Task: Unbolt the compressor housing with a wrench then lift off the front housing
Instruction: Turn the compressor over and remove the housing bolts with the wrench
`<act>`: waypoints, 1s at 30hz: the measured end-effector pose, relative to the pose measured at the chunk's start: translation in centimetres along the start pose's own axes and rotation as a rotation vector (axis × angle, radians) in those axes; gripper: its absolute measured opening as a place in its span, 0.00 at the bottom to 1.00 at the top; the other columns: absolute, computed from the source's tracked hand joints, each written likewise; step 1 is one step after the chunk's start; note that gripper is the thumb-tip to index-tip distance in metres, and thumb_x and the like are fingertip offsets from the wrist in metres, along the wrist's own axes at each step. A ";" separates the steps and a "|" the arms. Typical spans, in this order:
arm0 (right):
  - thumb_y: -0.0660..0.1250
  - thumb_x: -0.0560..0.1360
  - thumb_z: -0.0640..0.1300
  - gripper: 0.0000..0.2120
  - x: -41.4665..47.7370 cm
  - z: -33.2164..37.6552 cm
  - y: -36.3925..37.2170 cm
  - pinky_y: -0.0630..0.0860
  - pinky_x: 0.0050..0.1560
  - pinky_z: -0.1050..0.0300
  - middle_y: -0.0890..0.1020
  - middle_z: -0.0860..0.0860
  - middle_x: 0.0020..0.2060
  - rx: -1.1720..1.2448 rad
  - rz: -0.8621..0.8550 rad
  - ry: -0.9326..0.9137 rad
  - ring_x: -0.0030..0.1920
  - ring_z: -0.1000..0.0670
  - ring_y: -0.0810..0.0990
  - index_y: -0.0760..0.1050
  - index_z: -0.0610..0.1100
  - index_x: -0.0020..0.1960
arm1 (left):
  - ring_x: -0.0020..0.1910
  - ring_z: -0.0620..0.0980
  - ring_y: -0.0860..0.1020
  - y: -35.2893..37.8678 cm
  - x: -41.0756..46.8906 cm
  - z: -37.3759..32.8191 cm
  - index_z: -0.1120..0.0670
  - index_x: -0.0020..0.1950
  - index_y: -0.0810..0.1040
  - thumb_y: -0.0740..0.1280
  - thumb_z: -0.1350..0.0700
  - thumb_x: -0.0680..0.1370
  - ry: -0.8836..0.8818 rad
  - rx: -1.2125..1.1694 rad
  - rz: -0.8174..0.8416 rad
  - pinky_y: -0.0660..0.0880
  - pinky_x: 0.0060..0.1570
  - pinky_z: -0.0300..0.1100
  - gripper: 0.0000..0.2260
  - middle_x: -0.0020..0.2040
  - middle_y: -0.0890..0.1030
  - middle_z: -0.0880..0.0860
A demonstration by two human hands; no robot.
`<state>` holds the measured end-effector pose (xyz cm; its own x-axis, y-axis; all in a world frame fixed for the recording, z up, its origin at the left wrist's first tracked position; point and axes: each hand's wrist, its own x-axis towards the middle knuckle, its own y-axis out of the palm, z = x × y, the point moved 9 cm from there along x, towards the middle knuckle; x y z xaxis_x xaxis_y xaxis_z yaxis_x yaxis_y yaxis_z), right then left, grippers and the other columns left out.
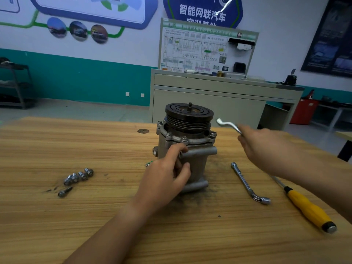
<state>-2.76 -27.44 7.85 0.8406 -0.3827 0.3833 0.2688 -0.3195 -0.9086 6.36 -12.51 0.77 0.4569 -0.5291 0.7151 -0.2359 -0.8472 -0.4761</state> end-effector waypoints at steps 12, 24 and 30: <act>0.56 0.77 0.35 0.22 -0.4 3.7 -0.5 0.57 0.22 0.60 0.63 0.51 0.26 -0.604 0.101 -0.241 0.24 0.52 0.60 0.54 0.39 0.70 | 0.28 0.46 0.75 0.3 -0.1 0.3 0.47 0.60 0.69 0.65 0.56 0.76 -0.045 -0.021 0.022 0.74 0.29 0.48 0.14 0.31 0.76 0.49; 0.57 0.78 0.37 0.23 4.2 0.1 0.6 0.65 0.27 0.63 0.75 0.51 0.37 -0.387 -0.007 -0.251 0.30 0.54 0.70 0.58 0.48 0.71 | 0.32 0.45 0.75 0.3 -0.1 0.2 0.48 0.59 0.70 0.66 0.57 0.76 -0.029 -0.043 0.018 0.72 0.28 0.42 0.13 0.31 0.75 0.47; 0.63 0.74 0.30 0.16 5.1 1.7 2.3 0.77 0.48 0.46 0.79 0.38 0.52 -0.140 -0.181 -0.336 0.52 0.38 0.78 0.71 0.35 0.62 | 0.30 0.44 0.75 -0.1 0.1 -0.1 0.42 0.55 0.68 0.66 0.58 0.76 -0.002 -0.039 0.003 0.70 0.26 0.38 0.14 0.30 0.75 0.47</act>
<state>2.92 -28.66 7.47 0.8985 -0.0125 0.4388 0.3796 -0.4798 -0.7910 6.35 -12.48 0.91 0.4581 -0.5317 0.7123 -0.2703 -0.8468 -0.4582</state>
